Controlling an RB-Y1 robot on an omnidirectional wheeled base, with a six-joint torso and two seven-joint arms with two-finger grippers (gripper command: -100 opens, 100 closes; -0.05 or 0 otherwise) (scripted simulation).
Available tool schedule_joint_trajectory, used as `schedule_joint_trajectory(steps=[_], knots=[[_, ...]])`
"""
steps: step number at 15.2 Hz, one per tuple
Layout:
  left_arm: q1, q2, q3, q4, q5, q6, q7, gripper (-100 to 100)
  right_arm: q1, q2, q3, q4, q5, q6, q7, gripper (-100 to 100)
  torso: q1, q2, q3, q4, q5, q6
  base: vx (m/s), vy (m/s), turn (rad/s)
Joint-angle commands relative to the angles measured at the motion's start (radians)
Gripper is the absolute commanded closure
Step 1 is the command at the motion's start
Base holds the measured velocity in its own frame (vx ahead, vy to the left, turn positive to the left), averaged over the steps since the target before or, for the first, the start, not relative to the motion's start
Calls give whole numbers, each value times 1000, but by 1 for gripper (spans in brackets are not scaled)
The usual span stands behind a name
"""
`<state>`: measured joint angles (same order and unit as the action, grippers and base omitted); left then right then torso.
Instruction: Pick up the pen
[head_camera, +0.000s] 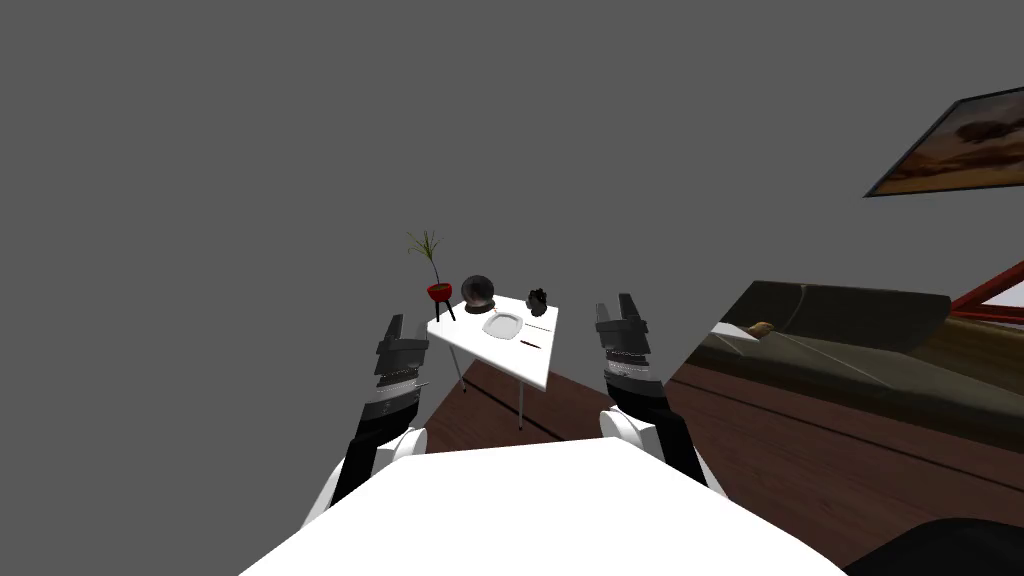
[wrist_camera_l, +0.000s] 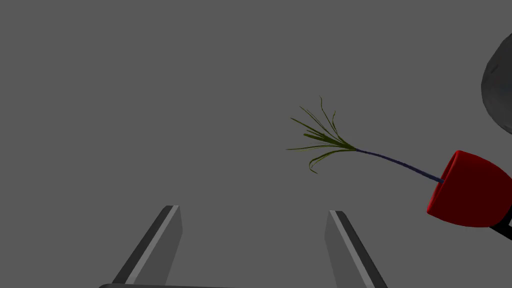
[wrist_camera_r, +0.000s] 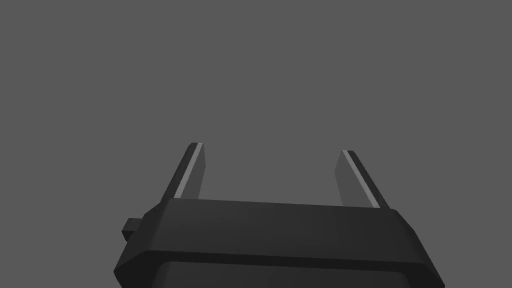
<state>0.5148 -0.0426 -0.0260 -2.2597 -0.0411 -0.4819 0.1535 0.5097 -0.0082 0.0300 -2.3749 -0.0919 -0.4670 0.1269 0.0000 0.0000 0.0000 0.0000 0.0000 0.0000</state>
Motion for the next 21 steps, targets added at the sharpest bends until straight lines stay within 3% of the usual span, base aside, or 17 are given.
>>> schedule_joint_trajectory(steps=[1,21], knots=[[0,0,0,0,0,0,0,0,8,-43,3,6,-2,2,0,-100,0,0,0,0,0,0,-3,7,27],[0,0,0,0,0,0,0,0,131,-449,44,101,-34,39,-3,-100,2,1,0,0,0,0,-10,24,67]])
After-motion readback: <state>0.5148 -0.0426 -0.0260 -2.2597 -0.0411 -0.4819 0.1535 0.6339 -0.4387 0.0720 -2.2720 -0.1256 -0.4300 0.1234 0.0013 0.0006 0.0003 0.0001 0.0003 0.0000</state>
